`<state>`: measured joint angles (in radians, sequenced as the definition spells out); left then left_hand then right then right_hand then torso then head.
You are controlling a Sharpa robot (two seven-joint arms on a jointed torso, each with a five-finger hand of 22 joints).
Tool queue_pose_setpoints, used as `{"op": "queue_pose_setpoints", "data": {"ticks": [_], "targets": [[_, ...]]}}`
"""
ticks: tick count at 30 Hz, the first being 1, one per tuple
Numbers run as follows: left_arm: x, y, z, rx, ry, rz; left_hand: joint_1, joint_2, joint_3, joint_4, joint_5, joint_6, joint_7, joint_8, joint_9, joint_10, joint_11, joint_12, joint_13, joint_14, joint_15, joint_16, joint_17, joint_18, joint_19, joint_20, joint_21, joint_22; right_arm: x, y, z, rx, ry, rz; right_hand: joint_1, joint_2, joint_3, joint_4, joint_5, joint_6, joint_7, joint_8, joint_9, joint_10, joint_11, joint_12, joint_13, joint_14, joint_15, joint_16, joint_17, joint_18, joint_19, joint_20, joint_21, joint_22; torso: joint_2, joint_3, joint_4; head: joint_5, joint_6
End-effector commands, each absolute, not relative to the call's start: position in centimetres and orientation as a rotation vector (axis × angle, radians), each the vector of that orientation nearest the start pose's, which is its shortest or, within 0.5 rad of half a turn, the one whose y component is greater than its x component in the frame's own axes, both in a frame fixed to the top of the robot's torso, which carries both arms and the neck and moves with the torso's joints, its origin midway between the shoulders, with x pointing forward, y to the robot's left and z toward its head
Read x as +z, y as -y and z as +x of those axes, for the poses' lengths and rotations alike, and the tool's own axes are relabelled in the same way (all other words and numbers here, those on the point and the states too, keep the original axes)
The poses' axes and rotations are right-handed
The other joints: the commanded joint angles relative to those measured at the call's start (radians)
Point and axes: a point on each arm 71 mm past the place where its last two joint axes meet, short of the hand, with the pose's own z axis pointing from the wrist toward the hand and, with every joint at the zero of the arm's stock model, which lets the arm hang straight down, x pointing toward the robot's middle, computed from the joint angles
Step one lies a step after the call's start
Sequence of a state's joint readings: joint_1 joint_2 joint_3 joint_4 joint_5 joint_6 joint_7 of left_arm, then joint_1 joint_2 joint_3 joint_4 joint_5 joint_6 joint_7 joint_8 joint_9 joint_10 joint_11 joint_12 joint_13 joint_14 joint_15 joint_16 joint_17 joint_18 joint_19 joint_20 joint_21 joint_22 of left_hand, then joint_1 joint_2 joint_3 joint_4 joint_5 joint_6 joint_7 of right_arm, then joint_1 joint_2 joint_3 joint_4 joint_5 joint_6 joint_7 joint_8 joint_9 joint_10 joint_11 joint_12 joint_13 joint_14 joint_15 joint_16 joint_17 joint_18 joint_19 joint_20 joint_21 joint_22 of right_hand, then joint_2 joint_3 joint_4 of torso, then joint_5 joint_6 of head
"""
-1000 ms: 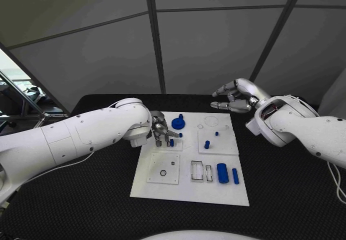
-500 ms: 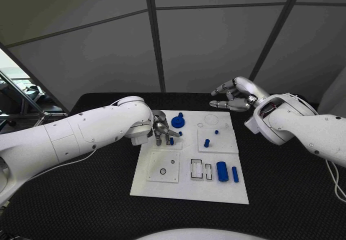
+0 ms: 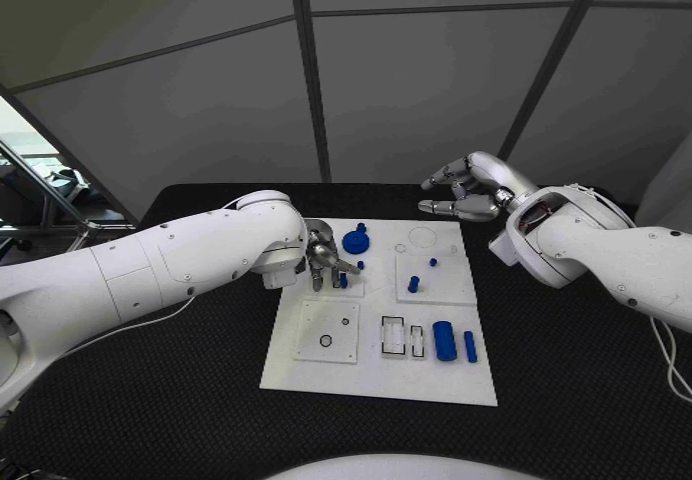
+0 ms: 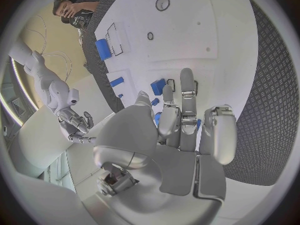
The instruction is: Assemble the parts on the task board
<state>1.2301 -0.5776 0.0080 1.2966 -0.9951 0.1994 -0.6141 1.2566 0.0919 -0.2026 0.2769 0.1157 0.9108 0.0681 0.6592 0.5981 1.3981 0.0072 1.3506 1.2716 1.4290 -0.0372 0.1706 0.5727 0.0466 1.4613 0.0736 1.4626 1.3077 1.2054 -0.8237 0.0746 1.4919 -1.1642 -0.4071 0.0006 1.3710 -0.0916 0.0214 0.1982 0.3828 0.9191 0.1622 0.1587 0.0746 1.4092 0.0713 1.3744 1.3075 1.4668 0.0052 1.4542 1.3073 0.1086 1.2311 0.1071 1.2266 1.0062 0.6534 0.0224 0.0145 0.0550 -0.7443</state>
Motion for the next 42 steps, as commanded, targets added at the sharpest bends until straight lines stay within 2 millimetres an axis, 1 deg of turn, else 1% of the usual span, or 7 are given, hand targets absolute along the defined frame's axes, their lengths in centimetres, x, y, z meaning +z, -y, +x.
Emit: {"op": "queue_pose_setpoints", "data": {"ticks": [1, 14, 23, 30, 38, 40, 42], "targets": [[-21.41, -14.56, 51.76, -0.409, -2.4, -0.211, 0.022, -0.003, 0.002, -0.009, 0.004, -0.006, -0.002, 0.005, 0.003, -0.006, -0.003, -0.004, 0.0, 0.007, 0.002, -0.003, 0.002, -0.005, 0.024, -0.003, 0.002, 0.06, -13.38, 20.21, 50.7, 0.871, -1.512, 0.129, 0.002, 0.007, -0.005, 0.0, 0.007, 0.005, -0.004, 0.006, -0.002, -0.005, 0.001, -0.004, 0.055, 0.056, -0.007, -0.005, 0.063, 0.007, -0.008, 0.001, -0.006, -0.002, 0.0, 0.0, 0.0004, 0.0, -0.001], [-21.48, -14.5, 51.84, -0.408, -2.404, -0.208, 0.043, 0.004, 0.011, -0.02, 0.004, -0.009, -0.003, 0.006, 0.008, -0.007, -0.004, -0.004, 0.0, 0.008, 0.001, -0.007, 0.006, -0.005, 0.023, -0.003, 0.002, 0.061, -13.41, 20.18, 50.7, 0.87, -1.517, 0.128, 0.007, 0.011, -0.003, -0.001, 0.013, 0.005, -0.004, 0.007, -0.002, -0.005, 0.0, -0.004, 0.053, 0.055, -0.008, -0.007, 0.061, 0.007, -0.007, 0.001, -0.008, -0.003, 0.0, 0.0005, 0.0004, -0.001, -0.005], [-21.49, -14.46, 51.87, -0.41, -2.403, -0.207, 0.091, 0.03, 0.048, -0.044, 0.006, -0.015, -0.007, 0.004, 0.014, -0.011, -0.008, -0.009, -0.005, 0.01, 0.0, -0.014, 0.014, -0.005, 0.023, -0.005, 0.001, 0.061, -13.44, 20.12, 50.72, 0.871, -1.52, 0.128, 0.015, 0.015, -0.001, -0.003, 0.028, 0.004, -0.004, 0.009, -0.003, -0.005, 0.0, -0.006, 0.052, 0.056, -0.009, -0.008, 0.061, 0.007, -0.006, 0.0, -0.011, -0.005, 0.0, 0.0009, 0.0004, -0.001, -0.009], [-21.49, -14.35, 51.8, -0.41, -2.408, -0.202, 0.121, 0.04, 0.085, -0.059, 0.008, -0.019, -0.01, -0.002, 0.016, -0.013, -0.011, -0.012, -0.007, 0.011, -0.002, -0.019, 0.02, -0.005, 0.024, -0.007, 0.002, 0.065, -13.45, 20.1, 50.72, 0.871, -1.521, 0.127, 0.018, 0.016, 0.0, -0.004, 0.041, 0.003, -0.004, 0.01, -0.003, -0.005, -0.001, -0.006, 0.052, 0.057, -0.009, -0.009, 0.062, 0.007, -0.005, -0.001, -0.012, -0.005, 0.0, 0.0009, -0.0002, -0.001, -0.011], [-21.5, -14.38, 51.74, -0.427, -2.413, -0.225, 0.165, 0.035, 0.17, -0.078, 0.012, -0.027, -0.014, -0.016, 0.014, -0.016, -0.015, -0.017, -0.01, 0.012, -0.005, -0.027, 0.028, -0.005, 0.023, -0.01, 0.0, 0.065, -13.46, 20.1, 50.75, 0.872, -1.522, 0.125, 0.018, 0.016, -0.001, -0.003, 0.043, 0.003, -0.004, 0.011, -0.003, -0.005, 0.0, -0.006, 0.051, 0.057, -0.009, -0.009, 0.061, 0.007, -0.005, -0.001, -0.013, -0.006, 0.0, 0.0007, 0.001, -0.001, -0.012], [-21.47, -14.49, 51.76, -0.437, -2.406, -0.241, 0.188, 0.027, 0.227, -0.088, 0.016, -0.033, -0.015, -0.024, 0.012, -0.021, -0.016, -0.022, -0.013, 0.012, -0.006, -0.031, 0.031, -0.005, 0.022, -0.012, -0.001, 0.065, -13.47, 20.12, 50.76, 0.871, -1.522, 0.125, 0.018, 0.016, -0.001, -0.003, 0.043, 0.003, -0.004, 0.011, -0.003, -0.005, 0.0, -0.006, 0.051, 0.057, -0.009, -0.009, 0.061, 0.007, -0.005, -0.001, -0.013, -0.006, 0.0, 0.0012, 0.0013, -0.001, -0.013], [-21.44, -14.64, 51.8, -0.441, -2.399, -0.253, 0.213, 0.011, 0.295, -0.101, 0.02, -0.039, -0.014, -0.032, 0.01, -0.025, -0.016, -0.028, -0.017, 0.01, -0.007, -0.035, 0.032, -0.005, 0.022, -0.013, -0.002, 0.065, -13.48, 20.14, 50.77, 0.871, -1.522, 0.125, 0.018, 0.016, -0.001, -0.003, 0.043, 0.003, -0.004, 0.011, -0.003, -0.005, 0.0, -0.006, 0.051, 0.057, -0.009, -0.009, 0.061, 0.007, -0.005, -0.001, -0.013, -0.006, -0.001, 0.0012, 0.0018, -0.001, -0.013]]}}
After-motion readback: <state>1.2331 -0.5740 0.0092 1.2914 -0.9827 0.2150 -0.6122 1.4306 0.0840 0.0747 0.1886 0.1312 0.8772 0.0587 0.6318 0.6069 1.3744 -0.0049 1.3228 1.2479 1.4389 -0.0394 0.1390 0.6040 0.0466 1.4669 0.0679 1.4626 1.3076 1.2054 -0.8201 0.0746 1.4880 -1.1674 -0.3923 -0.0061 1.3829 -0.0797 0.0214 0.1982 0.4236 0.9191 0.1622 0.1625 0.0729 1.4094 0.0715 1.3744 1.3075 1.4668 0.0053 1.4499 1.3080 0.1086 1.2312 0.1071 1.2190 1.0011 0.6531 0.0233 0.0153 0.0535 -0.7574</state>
